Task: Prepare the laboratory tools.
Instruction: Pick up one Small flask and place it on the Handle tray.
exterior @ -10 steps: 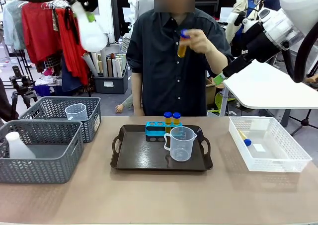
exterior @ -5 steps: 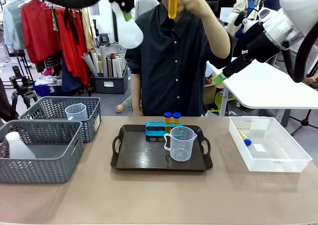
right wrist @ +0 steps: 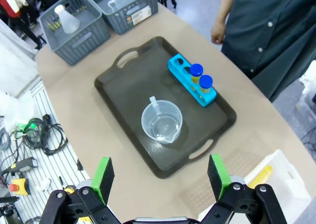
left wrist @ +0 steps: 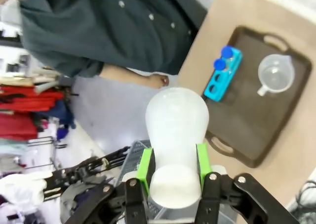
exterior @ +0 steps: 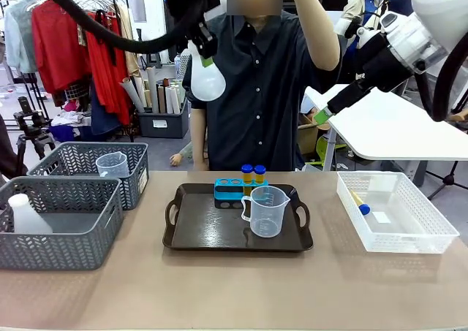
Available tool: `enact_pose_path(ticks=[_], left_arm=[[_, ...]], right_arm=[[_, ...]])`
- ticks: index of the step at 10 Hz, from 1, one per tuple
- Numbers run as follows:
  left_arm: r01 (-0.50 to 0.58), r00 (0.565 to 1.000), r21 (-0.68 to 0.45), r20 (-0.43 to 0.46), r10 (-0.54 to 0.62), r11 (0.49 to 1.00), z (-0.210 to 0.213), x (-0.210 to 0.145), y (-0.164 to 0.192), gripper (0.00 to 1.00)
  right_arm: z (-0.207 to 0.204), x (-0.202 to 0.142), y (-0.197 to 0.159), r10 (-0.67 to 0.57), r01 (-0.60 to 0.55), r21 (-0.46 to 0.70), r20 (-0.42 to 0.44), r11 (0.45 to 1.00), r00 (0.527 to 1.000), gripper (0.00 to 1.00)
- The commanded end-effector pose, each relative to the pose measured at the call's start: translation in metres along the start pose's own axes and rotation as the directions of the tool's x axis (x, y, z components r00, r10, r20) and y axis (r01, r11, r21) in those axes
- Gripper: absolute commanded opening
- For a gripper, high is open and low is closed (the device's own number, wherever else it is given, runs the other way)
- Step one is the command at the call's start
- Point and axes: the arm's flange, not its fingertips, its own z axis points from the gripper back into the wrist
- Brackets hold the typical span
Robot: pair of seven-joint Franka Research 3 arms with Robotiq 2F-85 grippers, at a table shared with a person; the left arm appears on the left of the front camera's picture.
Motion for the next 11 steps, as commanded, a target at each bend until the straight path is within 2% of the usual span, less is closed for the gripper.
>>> enact_pose_path(ticks=[1, 4, 8, 11], left_arm=[[0.083, 0.996, -0.026, -0.014, -0.083, 0.996, -0.028, -0.018, -0.018, 0.00], [0.154, 0.987, -0.116, -0.035, -0.159, 0.981, -0.069, -0.038, -0.050, 0.00], [0.202, 0.977, -0.175, -0.032, -0.210, 0.964, -0.126, -0.060, -0.091, 0.00], [0.215, 0.974, -0.184, -0.036, -0.225, 0.959, -0.153, -0.069, -0.112, 0.00]], right_arm=[[0.001, 0.000, 0.000, -0.014, 0.014, 0.010, 0.004, 1.000, 1.000, 1.00], [0.001, 0.000, 0.000, -0.014, 0.014, 0.010, 0.004, 1.000, 1.000, 1.00], [0.001, 0.000, 0.000, -0.014, 0.014, 0.010, 0.004, 1.000, 1.000, 1.00], [0.001, 0.000, 0.000, -0.014, 0.014, 0.010, 0.004, 1.000, 1.000, 1.00]])
